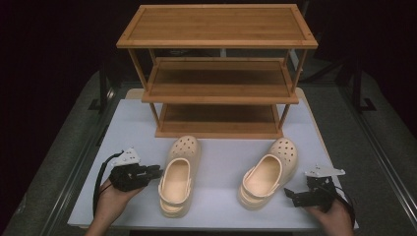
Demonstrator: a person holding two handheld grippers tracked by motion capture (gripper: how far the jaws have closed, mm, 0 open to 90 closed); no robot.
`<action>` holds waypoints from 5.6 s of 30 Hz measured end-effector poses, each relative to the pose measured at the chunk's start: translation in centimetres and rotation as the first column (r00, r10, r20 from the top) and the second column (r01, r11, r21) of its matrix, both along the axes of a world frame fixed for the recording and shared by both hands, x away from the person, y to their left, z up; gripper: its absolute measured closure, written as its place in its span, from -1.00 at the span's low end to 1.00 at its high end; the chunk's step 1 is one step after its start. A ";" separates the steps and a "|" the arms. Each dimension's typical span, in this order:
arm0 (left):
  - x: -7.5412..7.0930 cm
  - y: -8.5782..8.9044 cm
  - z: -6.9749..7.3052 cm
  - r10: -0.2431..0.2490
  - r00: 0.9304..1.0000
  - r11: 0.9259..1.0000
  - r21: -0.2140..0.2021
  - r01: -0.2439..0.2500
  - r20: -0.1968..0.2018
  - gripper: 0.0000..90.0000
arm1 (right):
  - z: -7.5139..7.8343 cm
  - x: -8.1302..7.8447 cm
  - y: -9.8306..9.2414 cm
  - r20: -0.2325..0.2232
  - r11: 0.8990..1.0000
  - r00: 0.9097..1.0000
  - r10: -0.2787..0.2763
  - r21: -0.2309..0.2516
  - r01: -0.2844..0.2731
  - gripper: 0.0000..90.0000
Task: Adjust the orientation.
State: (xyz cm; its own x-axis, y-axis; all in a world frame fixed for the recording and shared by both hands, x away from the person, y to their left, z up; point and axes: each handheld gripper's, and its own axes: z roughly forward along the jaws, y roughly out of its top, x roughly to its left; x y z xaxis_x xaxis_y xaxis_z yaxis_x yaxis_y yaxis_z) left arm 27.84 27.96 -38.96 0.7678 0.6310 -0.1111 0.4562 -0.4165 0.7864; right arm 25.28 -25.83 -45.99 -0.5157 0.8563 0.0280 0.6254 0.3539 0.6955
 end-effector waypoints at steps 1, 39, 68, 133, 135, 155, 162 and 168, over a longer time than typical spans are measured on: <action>-0.1 -0.3 0.3 -0.006 1.000 1.000 -0.010 0.006 0.010 0.52 | 0.0 0.0 0.0 0.000 1.000 1.000 0.000 0.000 0.000 -1.00; 2.0 0.1 1.7 0.011 0.993 0.991 0.131 -0.027 0.122 0.86 | 0.0 0.0 0.0 0.000 1.000 1.000 0.001 0.000 -0.001 -1.00; 4.7 -0.6 1.6 0.030 0.987 0.995 0.092 -0.045 0.156 0.89 | 0.0 0.0 0.0 0.002 1.000 1.000 0.001 0.001 -0.001 -1.00; 1.8 8.6 -6.0 0.234 0.972 0.953 0.200 -0.229 -0.001 -1.00 | 0.1 0.1 0.0 -0.006 1.000 1.000 0.001 -0.005 -0.001 -1.00; 1.8 8.6 -6.0 0.234 0.972 0.953 0.200 -0.229 -0.001 -1.00 | 0.1 0.1 0.0 -0.007 1.000 1.000 0.000 -0.005 0.000 -1.00; 1.8 8.6 -6.1 0.235 0.972 0.953 0.199 -0.229 -0.006 -1.00 | 1.3 -0.7 -0.7 -0.037 0.999 0.999 -0.013 0.047 0.014 -0.87; 1.8 8.6 -6.1 0.235 0.972 0.953 0.198 -0.229 -0.006 -1.00 | 3.0 -1.3 -0.8 -0.027 0.995 0.999 -0.019 0.099 0.022 -0.77; 1.8 8.6 -6.1 0.235 0.972 0.953 0.198 -0.229 -0.006 -1.00 | 4.7 -1.5 -0.4 -0.001 0.991 1.000 0.002 0.136 -0.002 -0.62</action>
